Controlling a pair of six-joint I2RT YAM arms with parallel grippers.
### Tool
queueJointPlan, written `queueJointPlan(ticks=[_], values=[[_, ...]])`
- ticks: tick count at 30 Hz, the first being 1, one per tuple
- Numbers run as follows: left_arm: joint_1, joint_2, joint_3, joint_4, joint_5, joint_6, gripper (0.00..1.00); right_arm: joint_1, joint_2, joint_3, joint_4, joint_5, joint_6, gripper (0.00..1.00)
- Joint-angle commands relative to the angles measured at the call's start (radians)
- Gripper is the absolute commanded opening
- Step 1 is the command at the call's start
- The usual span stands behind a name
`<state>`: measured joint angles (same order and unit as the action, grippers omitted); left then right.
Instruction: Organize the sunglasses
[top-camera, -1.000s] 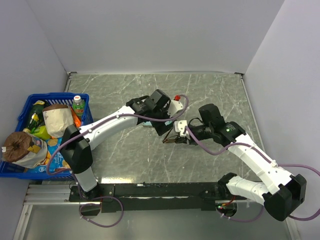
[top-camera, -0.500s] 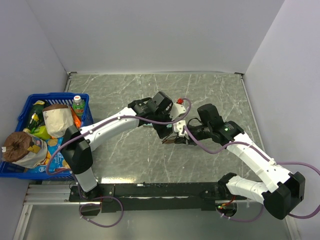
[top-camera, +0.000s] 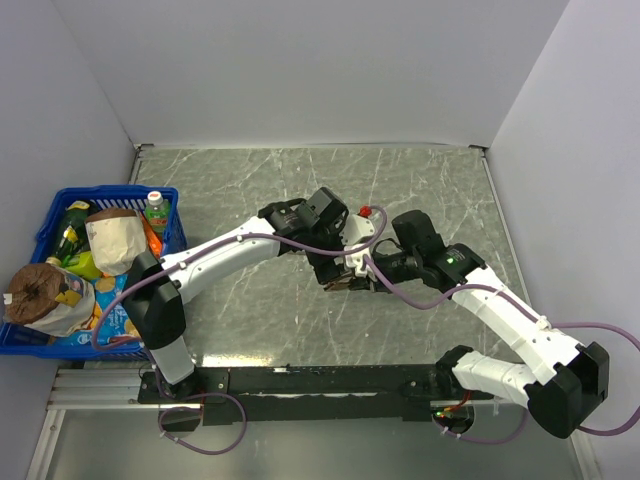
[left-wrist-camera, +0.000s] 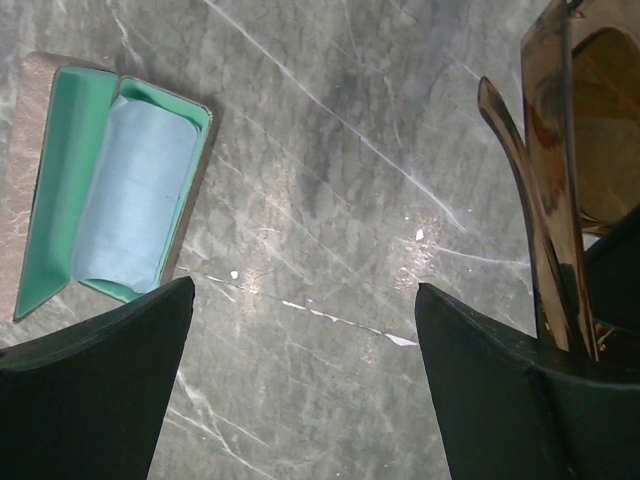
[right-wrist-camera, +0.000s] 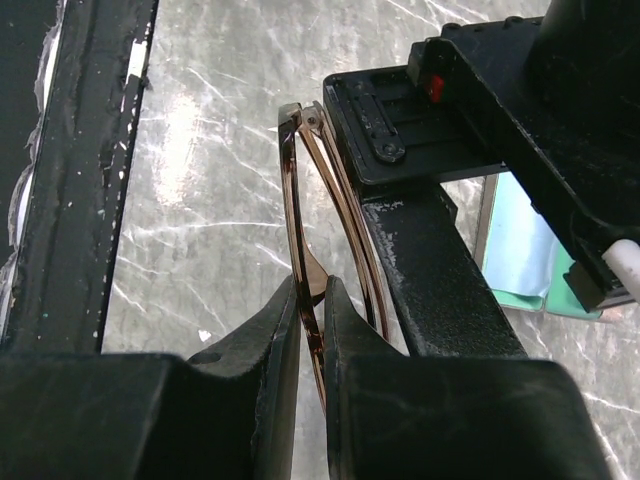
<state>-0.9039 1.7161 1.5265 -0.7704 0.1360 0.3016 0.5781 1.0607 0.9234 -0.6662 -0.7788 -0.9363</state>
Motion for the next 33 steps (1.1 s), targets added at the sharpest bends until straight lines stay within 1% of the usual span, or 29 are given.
queueJointPlan(ticks=[1, 3, 4, 9, 12, 14, 19, 20, 24, 28, 33], values=[[-0.013, -0.036, 0.028, 0.028, -0.027, -0.012, 0.96, 0.005, -0.004, 0.006, 0.057, -0.002, -0.016, 0.00], [0.011, -0.044, 0.026, 0.074, -0.109, -0.041, 0.96, 0.002, -0.005, 0.009, 0.050, -0.011, -0.022, 0.00], [0.028, -0.049, 0.030, 0.086, -0.122, -0.061, 0.96, 0.005, -0.008, 0.011, 0.047, -0.013, -0.021, 0.00], [0.195, -0.096, 0.032, 0.163, -0.133, -0.107, 0.96, 0.003, -0.015, 0.012, 0.048, -0.014, -0.016, 0.00], [0.276, -0.127, -0.015, 0.229, -0.133, -0.079, 0.96, 0.002, -0.010, 0.018, 0.048, -0.020, -0.007, 0.00], [0.315, -0.133, -0.048, 0.247, -0.116, -0.027, 0.96, 0.002, -0.005, 0.028, 0.045, -0.022, 0.001, 0.00], [0.370, -0.083, -0.065, 0.309, -0.067, 0.102, 0.96, -0.017, -0.007, 0.051, 0.022, -0.042, 0.011, 0.00], [0.376, -0.069, -0.057, 0.312, -0.038, 0.116, 0.96, -0.024, -0.010, 0.052, 0.019, -0.062, 0.014, 0.00], [0.399, 0.043, 0.015, 0.309, 0.045, 0.182, 0.96, -0.063, -0.030, 0.051, 0.011, -0.105, 0.017, 0.00], [0.402, 0.141, 0.090, 0.267, 0.119, 0.266, 0.97, -0.093, -0.042, 0.055, 0.002, -0.129, 0.016, 0.00], [0.404, 0.240, 0.176, 0.212, 0.186, 0.309, 0.99, -0.113, -0.065, 0.046, 0.010, -0.135, 0.011, 0.00]])
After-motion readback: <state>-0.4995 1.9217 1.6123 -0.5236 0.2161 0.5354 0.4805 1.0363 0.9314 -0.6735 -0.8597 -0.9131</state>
